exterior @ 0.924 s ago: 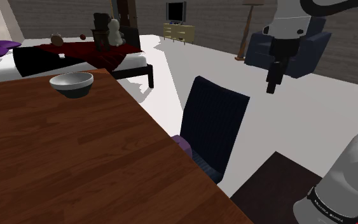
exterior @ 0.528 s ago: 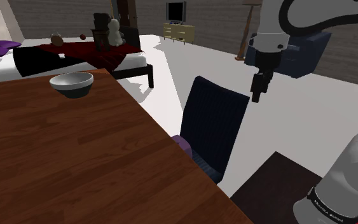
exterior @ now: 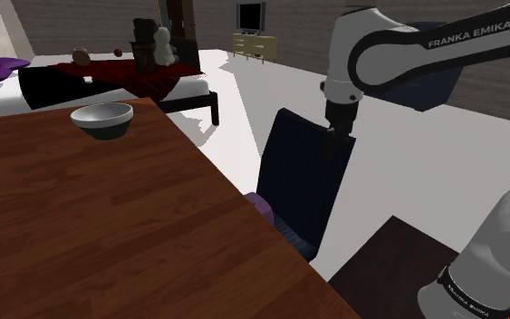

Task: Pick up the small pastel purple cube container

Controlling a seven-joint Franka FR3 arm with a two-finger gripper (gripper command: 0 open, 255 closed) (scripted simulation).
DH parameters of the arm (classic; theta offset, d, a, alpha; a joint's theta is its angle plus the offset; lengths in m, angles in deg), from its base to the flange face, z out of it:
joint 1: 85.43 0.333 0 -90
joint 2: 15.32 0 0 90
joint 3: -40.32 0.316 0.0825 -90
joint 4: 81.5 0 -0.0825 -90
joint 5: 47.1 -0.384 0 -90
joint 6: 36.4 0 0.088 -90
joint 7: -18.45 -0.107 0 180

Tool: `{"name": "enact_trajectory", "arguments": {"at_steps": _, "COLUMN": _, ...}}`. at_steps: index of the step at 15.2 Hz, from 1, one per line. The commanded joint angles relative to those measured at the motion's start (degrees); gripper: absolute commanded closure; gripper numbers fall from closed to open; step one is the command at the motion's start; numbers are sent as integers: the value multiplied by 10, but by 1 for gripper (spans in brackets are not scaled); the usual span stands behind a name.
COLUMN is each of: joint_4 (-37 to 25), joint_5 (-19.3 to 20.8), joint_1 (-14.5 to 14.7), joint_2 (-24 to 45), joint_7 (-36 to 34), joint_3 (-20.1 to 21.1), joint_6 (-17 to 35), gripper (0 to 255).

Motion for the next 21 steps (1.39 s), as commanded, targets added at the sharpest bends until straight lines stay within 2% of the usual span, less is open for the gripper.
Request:
{"name": "enact_trajectory", "arguments": {"at_steps": 1, "joint_4": -6, "joint_5": 1, "joint_1": 2, "joint_2": 40, "joint_7": -18, "joint_3": 14, "joint_6": 38, "gripper": 0}}
{"name": "enact_trajectory", "arguments": {"at_steps": 6, "joint_4": -31, "joint_5": 18, "joint_1": 2, "joint_2": 140, "joint_7": -57, "joint_3": 40, "joint_6": 118, "gripper": 0}}
{"name": "enact_trajectory", "arguments": {"at_steps": 11, "joint_4": -77, "joint_5": 55, "joint_1": 5, "joint_2": 248, "joint_7": -104, "joint_3": 60, "joint_6": 182, "gripper": 0}}
{"name": "enact_trajectory", "arguments": {"at_steps": 16, "joint_4": -142, "joint_5": 105, "joint_1": 18, "joint_2": 360, "joint_7": -155, "joint_3": 65, "joint_6": 227, "gripper": 0}}
{"name": "enact_trajectory", "arguments": {"at_steps": 21, "joint_4": -228, "joint_5": 153, "joint_1": 43, "joint_2": 472, "joint_7": -198, "joint_3": 55, "joint_6": 252, "gripper": 0}}
